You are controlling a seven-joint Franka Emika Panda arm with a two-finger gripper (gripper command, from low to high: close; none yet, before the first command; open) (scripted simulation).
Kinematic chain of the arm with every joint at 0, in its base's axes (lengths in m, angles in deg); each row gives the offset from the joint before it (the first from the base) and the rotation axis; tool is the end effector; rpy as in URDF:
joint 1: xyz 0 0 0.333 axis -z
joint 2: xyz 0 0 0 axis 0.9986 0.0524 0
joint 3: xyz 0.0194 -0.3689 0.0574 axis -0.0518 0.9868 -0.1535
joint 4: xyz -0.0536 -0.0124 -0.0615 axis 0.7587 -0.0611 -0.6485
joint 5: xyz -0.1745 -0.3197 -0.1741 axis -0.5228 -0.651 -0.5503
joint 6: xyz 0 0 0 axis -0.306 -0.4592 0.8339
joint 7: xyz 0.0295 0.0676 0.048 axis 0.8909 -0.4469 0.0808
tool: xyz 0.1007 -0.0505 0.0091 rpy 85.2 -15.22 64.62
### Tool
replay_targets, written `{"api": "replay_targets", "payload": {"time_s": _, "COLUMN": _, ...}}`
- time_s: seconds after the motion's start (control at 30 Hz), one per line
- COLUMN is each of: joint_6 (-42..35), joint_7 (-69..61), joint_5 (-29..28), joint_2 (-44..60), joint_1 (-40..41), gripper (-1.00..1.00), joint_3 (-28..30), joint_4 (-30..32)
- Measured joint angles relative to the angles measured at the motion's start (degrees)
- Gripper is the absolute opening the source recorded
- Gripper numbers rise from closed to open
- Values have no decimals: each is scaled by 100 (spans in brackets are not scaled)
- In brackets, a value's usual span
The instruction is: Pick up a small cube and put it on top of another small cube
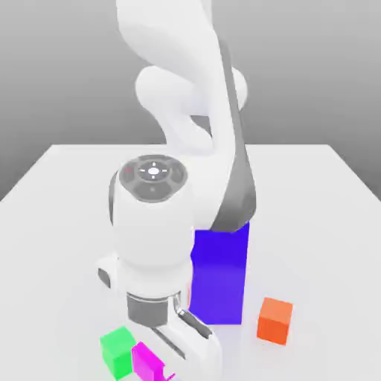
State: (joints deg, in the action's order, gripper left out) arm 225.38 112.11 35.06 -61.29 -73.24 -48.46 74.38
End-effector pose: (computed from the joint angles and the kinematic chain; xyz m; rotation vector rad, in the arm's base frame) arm 0.5389 -0.0573 0.2280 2.0841 -2.2728 -0.0590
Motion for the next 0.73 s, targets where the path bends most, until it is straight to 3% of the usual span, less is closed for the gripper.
{"api": "replay_targets", "payload": {"time_s": 0.4, "joint_6": 29, "joint_7": 923, "joint_5": 965, "joint_2": -1031, "joint_1": 352, "gripper": -100, "joint_3": 194, "joint_4": 869}}
{"api": "replay_targets", "payload": {"time_s": 0.5, "joint_6": 262, "joint_7": 1223, "joint_5": 662, "joint_2": -1170, "joint_1": 340, "gripper": -100, "joint_3": 362, "joint_4": 1040}}
{"api": "replay_targets", "payload": {"time_s": 0.63, "joint_6": 949, "joint_7": 1342, "joint_5": 509, "joint_2": -508, "joint_1": 280, "gripper": -100, "joint_3": 464, "joint_4": 1033}}
{"api": "replay_targets", "payload": {"time_s": 0.67, "joint_6": 1045, "joint_7": 1356, "joint_5": 490, "joint_2": -407, "joint_1": 268, "gripper": 100, "joint_3": 477, "joint_4": 1028}}
{"api": "replay_targets", "payload": {"time_s": 0.73, "joint_6": 1045, "joint_7": 1356, "joint_5": 490, "joint_2": -407, "joint_1": 267, "gripper": 100, "joint_3": 478, "joint_4": 1028}}
